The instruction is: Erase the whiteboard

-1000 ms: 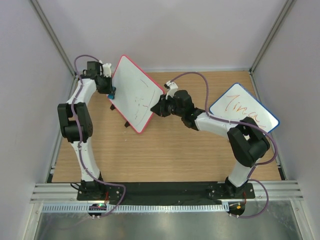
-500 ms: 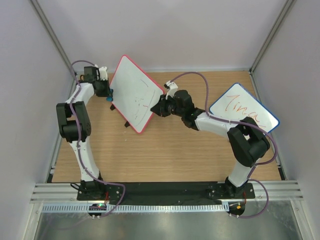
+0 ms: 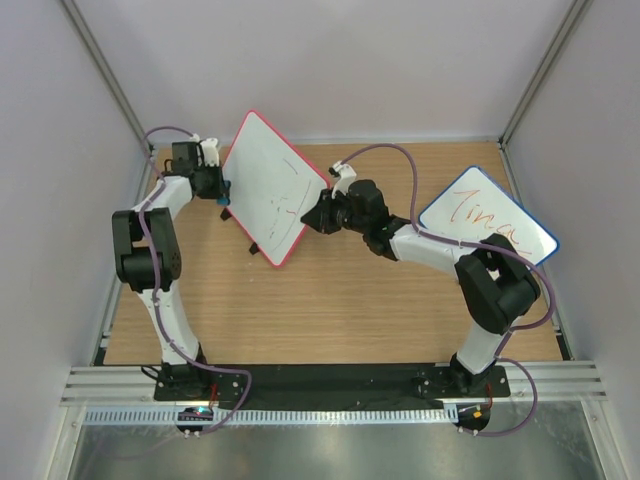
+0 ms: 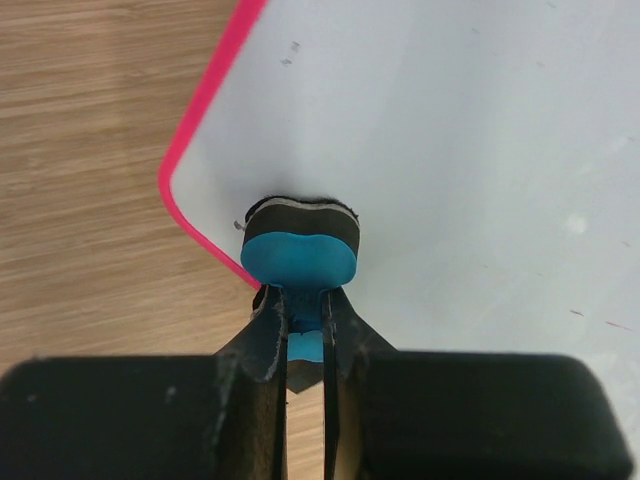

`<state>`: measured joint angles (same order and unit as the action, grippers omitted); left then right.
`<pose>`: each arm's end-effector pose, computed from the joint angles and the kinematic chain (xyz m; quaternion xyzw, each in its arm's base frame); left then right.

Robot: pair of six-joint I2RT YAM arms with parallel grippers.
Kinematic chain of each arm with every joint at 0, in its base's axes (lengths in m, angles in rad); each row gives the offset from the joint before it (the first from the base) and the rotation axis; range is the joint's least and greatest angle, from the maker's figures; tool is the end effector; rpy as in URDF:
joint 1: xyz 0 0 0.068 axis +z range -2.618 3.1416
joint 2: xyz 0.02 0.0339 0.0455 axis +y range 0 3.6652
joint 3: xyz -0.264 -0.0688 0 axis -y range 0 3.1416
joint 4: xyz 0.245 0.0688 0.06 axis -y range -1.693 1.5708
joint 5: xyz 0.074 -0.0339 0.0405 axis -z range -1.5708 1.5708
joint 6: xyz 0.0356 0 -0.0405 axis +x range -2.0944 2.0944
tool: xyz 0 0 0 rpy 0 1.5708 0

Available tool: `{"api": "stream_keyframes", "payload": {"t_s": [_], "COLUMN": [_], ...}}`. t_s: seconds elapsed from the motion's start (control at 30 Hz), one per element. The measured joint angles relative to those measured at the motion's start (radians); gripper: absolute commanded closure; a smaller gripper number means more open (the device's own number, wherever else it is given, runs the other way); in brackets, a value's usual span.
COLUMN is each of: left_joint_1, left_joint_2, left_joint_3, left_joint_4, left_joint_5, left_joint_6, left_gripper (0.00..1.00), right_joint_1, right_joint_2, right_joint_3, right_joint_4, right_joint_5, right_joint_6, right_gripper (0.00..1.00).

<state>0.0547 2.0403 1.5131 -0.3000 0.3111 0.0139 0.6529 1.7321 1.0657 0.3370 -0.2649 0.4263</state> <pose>0.4543 0.0140 0.1981 0.0375 0.9214 -0.1319 0.3636 0.3078 0.2471 0.2347 -0.1675 0.7925 0.3884 0.4394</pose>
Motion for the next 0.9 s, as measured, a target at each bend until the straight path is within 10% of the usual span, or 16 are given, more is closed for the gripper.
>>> {"api": "stream_keyframes", "payload": {"t_s": [0.6, 0.9], "left_joint_1": [-0.167, -0.069], "left_joint_2": [-0.203, -0.063], "left_joint_3": [-0.163, 0.024], "left_joint_4": [-0.036, -0.134], "left_joint_5": [0.01, 0.07], "left_joint_6": [-0.003, -0.004], "left_gripper": [1.0, 1.0], "right_joint_1": [-0.014, -0.011], "right_joint_2": [0.003, 0.011], "right_joint_3": [0.002, 0.002], "right_joint_4": [-0.017, 0.003], "right_joint_5": [0.008, 0.005], "right_joint_6": [0.021, 0.02], "right_gripper": [0.99, 0.99]}}
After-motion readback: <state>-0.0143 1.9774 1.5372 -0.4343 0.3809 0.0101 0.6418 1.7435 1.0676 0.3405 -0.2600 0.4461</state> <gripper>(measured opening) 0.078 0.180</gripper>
